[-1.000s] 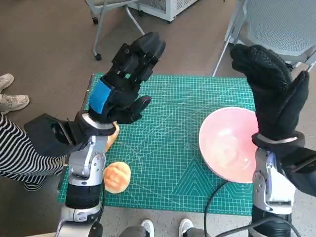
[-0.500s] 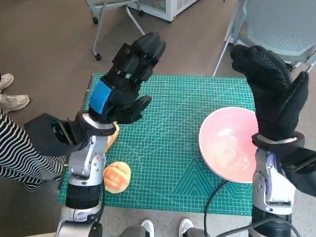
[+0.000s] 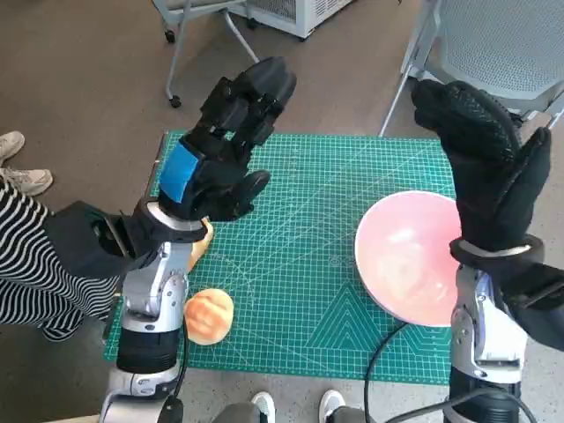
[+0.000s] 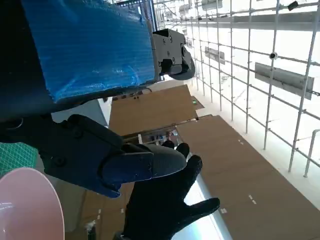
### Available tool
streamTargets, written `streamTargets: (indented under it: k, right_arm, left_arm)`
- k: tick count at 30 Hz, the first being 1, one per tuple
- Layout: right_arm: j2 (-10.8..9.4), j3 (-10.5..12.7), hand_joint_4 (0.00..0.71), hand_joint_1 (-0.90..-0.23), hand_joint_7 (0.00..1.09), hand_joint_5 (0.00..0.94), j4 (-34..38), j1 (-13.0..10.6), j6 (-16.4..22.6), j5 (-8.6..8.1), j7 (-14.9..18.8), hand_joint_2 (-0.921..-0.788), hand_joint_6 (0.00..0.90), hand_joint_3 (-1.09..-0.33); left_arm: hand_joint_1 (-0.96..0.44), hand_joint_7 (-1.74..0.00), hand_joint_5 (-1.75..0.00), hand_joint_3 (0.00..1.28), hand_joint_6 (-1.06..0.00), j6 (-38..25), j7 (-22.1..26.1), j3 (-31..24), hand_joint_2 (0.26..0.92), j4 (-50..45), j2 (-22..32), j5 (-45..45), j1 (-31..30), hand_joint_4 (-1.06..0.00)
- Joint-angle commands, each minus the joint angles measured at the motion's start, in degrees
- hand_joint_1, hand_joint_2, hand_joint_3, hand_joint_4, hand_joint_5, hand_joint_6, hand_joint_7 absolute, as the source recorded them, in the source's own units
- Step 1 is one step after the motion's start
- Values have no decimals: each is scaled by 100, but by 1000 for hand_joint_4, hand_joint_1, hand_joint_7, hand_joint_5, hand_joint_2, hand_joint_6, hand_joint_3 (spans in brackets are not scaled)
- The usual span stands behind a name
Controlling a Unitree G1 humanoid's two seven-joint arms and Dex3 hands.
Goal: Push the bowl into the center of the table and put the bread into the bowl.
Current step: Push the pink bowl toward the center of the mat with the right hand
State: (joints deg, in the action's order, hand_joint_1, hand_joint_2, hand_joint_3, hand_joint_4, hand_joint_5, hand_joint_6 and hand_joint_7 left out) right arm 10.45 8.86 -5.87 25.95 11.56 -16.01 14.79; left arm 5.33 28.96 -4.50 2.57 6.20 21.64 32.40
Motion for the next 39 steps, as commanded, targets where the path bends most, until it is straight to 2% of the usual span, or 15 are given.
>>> streamTargets:
  k: [1, 6, 11, 16, 20, 22, 26, 32, 36, 39]
  right_arm:
    - [354, 542, 208, -663, 517, 0, -14, -488, 86, -279, 180, -921, 114, -601]
    - [529, 1033, 185, -650, 517, 0, 3, -880, 370, -165, 21, -921, 72, -670]
    - [647, 1527, 166, -657, 563, 0, 221, -1246, 734, -55, -178, -921, 30, -700]
    - [726, 1970, 143, -661, 567, 0, 883, -1481, 1307, -17, -306, -921, 10, -748]
    - [738, 2206, 141, -662, 562, 1, 1544, -1574, 1732, 12, -434, -921, 6, -767]
    - [732, 2251, 141, -660, 558, 2, 1753, -1580, 1879, 22, -476, -921, 6, -774]
    - [651, 2369, 141, -647, 520, 1, 2641, -1536, 2233, 3, -608, -921, 19, -786]
    - [585, 2285, 134, -642, 496, 0, 3554, -1376, 2413, -238, -406, -921, 27, -786]
    - [542, 2193, 124, -623, 489, 0, 4076, -1249, 2461, -315, -314, -921, 28, -792]
    - [505, 2127, 121, -617, 487, 0, 4536, -1098, 2503, -301, -291, -921, 27, -794]
  left_arm:
    - [-599, -515, -57, 517, 1, -55, -24, -1, 817, -182, -7, 90, -108, 0]
    - [-601, -531, -65, 511, 1, -66, -65, -5, 815, -220, -5, 93, -153, 0]
    - [-605, -547, -71, 501, 1, -22, -82, -21, 812, -189, -4, 97, -188, 0]
    - [-604, -554, -77, 493, 1, 23, -83, -36, 813, -136, 2, 73, -180, -1]
    - [-603, -555, -79, 489, 1, 54, -70, -53, 815, -80, 15, 65, -160, 0]
    - [-600, -555, -80, 486, 1, 56, -60, -63, 817, -66, 24, 73, -153, 0]
    - [-597, -558, -84, 481, 1, 55, -71, -74, 820, -14, 38, 56, -96, -1]
    - [-596, -561, -88, 478, 1, 25, -69, -61, 824, 0, 56, 50, -50, 0]
    - [-597, -562, -89, 476, 1, -8, -64, -59, 825, -4, 74, 59, -32, 0]
    - [-597, -563, -91, 476, 1, -14, -39, -66, 825, 9, 99, 69, -19, 1]
